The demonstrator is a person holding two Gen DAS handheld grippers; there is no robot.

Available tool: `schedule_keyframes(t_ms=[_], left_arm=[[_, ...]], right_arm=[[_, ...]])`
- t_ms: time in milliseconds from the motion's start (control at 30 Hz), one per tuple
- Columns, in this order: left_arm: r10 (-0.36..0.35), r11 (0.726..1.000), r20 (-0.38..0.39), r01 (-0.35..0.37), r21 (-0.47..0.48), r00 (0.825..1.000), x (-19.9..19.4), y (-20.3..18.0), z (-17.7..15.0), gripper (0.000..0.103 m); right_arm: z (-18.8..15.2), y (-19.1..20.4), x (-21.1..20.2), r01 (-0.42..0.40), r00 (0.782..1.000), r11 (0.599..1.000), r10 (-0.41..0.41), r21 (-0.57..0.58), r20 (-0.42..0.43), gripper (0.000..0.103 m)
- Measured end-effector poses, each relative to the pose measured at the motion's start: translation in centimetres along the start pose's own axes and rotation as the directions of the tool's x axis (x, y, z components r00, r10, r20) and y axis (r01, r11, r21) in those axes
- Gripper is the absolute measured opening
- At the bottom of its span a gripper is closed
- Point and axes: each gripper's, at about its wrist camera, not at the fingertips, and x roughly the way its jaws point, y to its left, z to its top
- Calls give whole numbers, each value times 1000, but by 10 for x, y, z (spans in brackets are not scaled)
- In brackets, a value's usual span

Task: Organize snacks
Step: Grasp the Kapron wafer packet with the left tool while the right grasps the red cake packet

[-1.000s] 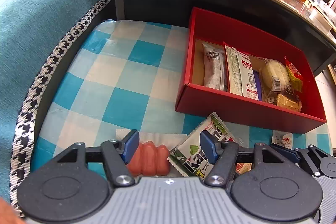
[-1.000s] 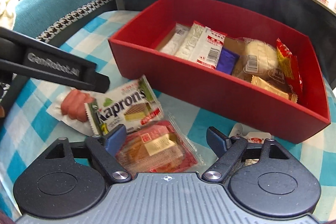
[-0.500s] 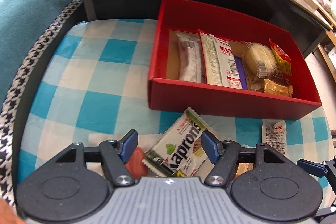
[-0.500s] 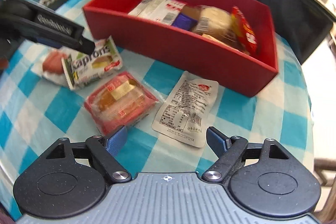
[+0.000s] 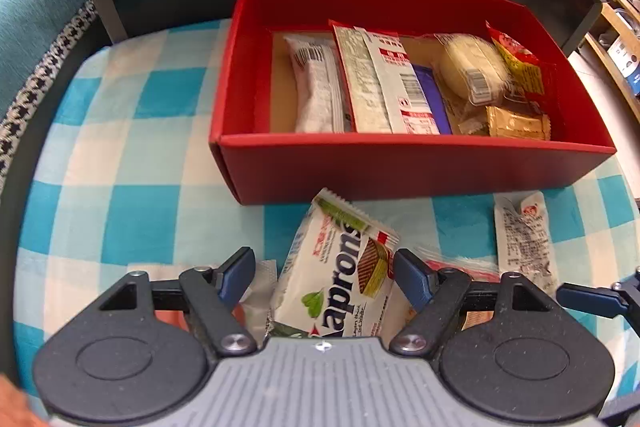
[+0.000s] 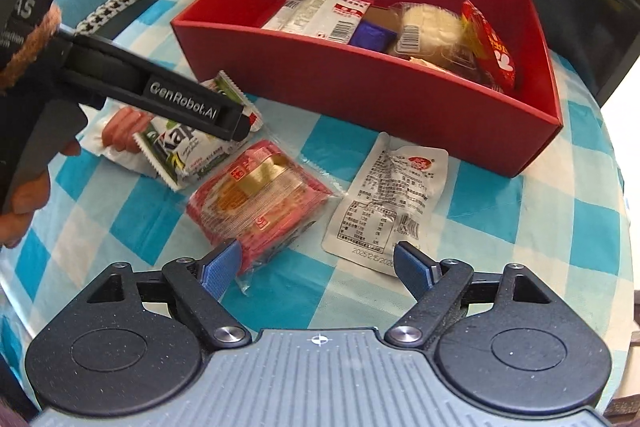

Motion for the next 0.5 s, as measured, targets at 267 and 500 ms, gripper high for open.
schedule_keyframes(t_ms=[267,500], left_arm=[[71,993,6,-72,97,997,0,-20,-16,101],[84,994,7,-84,67,996,0,-17,-14,95]], right_arm=[[7,-6,2,29,999,999,-29,27,15,88],[6,-9,3,20,1000,999,-21,38,10,88]])
